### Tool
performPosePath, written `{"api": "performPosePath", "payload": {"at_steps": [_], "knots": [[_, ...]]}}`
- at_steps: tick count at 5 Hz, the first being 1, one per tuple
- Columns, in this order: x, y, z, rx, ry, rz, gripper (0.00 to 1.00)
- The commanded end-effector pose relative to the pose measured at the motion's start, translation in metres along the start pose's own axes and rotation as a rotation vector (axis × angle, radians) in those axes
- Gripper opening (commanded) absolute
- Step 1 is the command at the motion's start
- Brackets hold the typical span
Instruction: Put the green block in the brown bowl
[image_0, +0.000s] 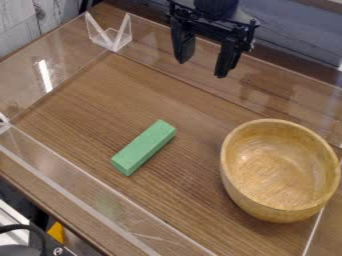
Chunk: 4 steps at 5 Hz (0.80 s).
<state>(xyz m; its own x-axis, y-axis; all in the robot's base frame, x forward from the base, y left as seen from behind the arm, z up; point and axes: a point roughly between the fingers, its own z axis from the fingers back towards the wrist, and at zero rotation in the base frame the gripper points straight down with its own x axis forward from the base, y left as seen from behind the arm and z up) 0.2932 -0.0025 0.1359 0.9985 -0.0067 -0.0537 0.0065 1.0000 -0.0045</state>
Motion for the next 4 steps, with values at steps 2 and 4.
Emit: {"api": "performPosePath", "payload": {"at_steps": [2,4], "knots": [[-0.038,0.02,-0.024,-0.003,0.044,0.034,1.0],[-0.084,0.063,-0.054,0.029,-0.021,0.013,1.0]]}}
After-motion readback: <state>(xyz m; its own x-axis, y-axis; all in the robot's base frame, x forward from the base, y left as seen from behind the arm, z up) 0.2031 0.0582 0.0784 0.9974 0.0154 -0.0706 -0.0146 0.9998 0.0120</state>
